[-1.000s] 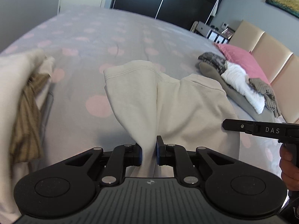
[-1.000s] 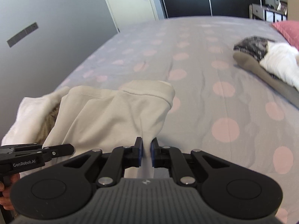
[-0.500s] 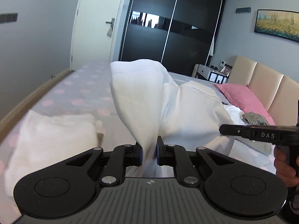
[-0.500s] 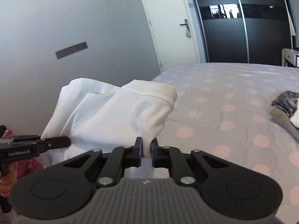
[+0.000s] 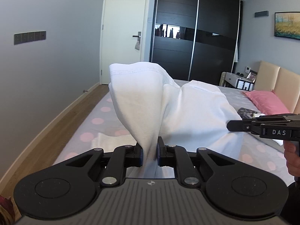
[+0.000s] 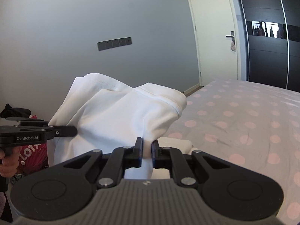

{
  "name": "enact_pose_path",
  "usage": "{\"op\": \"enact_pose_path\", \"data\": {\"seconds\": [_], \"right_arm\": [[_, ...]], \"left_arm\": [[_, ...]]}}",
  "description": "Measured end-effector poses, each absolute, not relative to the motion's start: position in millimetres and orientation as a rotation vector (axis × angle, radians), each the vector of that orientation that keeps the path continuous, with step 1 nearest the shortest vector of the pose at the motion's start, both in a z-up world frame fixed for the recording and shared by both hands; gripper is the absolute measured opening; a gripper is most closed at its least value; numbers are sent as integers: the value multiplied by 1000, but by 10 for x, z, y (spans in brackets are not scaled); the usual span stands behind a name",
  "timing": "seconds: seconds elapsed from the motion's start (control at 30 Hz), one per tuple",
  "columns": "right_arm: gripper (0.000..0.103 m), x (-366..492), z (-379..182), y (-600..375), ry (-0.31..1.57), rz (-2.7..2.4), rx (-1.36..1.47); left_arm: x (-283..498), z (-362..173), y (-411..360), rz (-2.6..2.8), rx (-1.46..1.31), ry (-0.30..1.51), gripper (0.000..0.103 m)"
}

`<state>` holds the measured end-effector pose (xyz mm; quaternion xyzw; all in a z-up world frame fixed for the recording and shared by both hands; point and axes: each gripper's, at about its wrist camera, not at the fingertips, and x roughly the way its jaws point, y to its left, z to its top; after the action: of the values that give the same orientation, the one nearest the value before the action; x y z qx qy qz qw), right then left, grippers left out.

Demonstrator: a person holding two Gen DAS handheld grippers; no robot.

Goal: Fold clothes
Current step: 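Lift the shirt with both grippers and carry it toward the clothes stack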

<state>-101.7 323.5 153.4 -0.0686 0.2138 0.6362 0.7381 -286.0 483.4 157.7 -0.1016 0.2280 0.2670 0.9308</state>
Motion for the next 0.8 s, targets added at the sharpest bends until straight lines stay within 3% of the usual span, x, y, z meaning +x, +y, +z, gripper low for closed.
{"op": "enact_pose_path", "data": {"seconds": [0.47,0.8], "right_arm": [[11,-620,995,4514,460,1341,-331],[12,-98,144,5192,663,1303,-341]], "left_arm": [[-2158,944,5912,540,-175,607,11],[-1720,208,6447,548,-258,721,14]]}}
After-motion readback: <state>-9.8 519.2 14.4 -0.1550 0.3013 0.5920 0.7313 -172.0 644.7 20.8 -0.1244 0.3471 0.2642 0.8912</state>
